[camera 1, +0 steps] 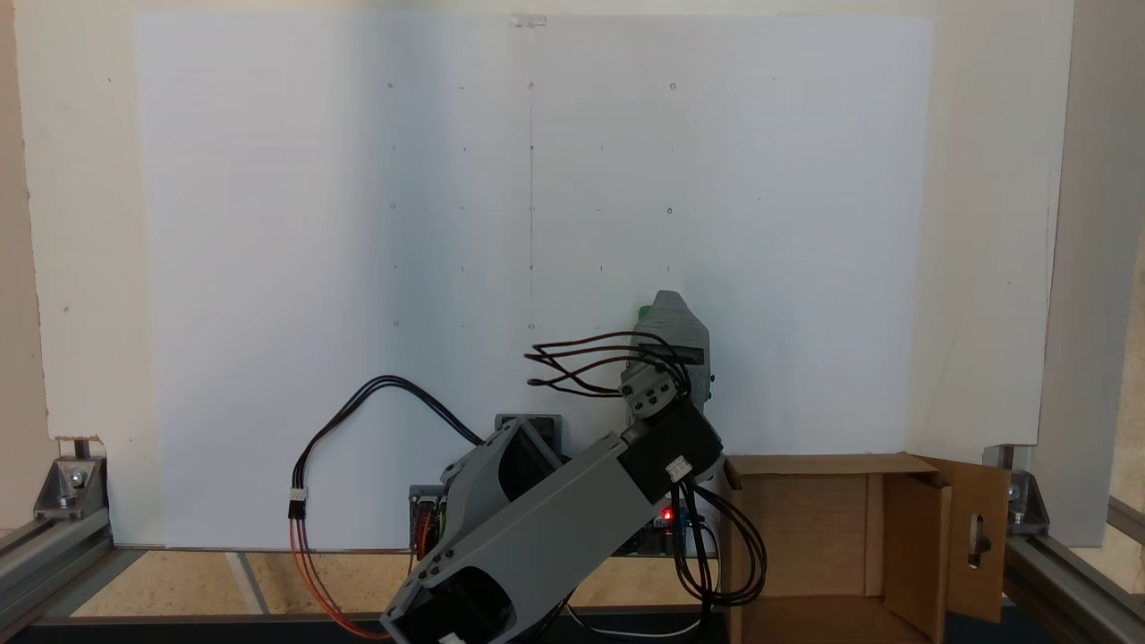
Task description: Grasp a green dice and put it in the bin.
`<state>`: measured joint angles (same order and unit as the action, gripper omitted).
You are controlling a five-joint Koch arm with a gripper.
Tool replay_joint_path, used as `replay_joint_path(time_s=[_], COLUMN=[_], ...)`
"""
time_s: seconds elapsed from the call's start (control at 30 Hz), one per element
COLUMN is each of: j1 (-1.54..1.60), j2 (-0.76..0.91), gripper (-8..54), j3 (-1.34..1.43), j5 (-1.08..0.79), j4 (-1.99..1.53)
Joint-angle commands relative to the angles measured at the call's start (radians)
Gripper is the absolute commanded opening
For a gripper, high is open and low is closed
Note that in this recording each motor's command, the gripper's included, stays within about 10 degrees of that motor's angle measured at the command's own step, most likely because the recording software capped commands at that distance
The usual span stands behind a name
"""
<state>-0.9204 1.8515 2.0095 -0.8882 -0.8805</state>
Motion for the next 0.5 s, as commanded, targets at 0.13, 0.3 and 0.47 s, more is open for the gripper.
replay_joint_path(time_s=[0.13,0.3,0.47], j1=[0.006,0.009,0.017], j2=[-0.028,-0.037,-0.049], gripper=[44.7,44.6,44.6], j3=[-0.023,-0.015,0.012], j5=[0.100,0.100,0.100], j4=[0.054,0.055,0.081])
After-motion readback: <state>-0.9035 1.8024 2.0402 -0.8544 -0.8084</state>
